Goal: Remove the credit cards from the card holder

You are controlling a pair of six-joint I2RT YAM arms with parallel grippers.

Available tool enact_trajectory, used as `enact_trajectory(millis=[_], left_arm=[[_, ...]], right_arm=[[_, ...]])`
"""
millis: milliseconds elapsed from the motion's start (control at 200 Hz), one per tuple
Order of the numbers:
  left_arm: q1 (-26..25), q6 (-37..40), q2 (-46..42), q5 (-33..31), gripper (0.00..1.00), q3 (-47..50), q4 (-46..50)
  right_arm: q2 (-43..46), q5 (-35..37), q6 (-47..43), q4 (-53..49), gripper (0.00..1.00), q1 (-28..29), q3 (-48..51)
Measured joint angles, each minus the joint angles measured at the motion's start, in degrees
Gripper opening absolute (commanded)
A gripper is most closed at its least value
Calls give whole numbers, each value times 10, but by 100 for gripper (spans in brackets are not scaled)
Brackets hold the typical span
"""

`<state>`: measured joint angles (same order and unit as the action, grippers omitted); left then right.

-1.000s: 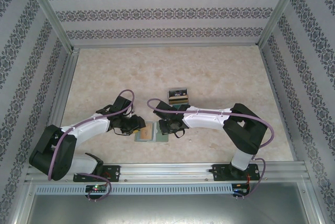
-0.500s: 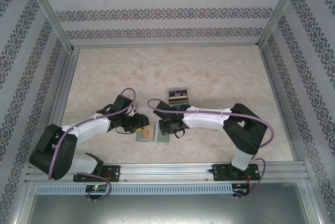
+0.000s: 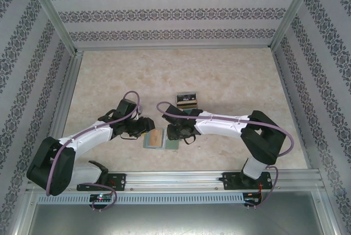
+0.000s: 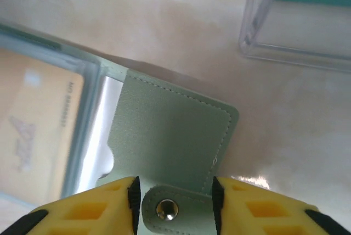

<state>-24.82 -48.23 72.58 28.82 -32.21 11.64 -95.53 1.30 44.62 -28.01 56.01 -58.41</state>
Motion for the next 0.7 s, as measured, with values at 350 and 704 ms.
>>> enact_trajectory(millis=[350,704], left_arm=[[0,0,0,-21,43,0,17],[0,0,8,-19,44,0,21]], right_arm=[[29,-15,18,16,51,0,56],[3,-44,32,65,26,-5,69]])
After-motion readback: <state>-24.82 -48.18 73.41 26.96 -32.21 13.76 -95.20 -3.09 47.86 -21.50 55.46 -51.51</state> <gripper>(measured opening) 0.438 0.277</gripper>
